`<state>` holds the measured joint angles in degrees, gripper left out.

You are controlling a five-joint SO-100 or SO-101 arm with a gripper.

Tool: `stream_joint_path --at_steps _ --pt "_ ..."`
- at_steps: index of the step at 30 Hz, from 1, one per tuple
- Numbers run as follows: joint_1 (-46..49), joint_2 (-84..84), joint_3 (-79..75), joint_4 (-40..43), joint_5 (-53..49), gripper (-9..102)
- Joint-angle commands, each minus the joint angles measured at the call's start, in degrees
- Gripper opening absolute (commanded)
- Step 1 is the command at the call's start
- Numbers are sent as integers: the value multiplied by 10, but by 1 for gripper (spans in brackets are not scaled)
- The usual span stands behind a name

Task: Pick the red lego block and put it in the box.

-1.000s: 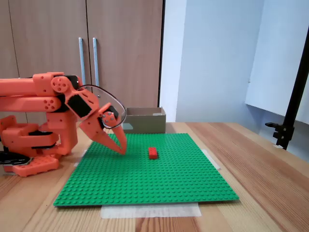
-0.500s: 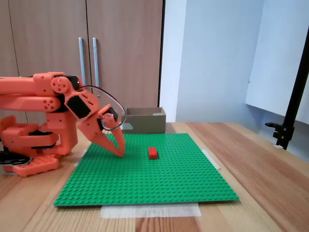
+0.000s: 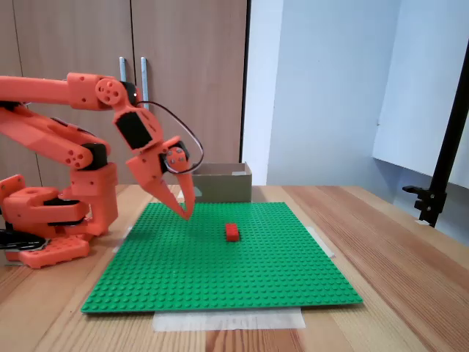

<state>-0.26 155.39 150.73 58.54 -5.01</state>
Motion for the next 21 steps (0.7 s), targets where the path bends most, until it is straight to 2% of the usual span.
stream_joint_path --at_steps 1,21 --pt "5 -67 -91 27 6 -1" --pt "13 -425 -430 156 20 -1"
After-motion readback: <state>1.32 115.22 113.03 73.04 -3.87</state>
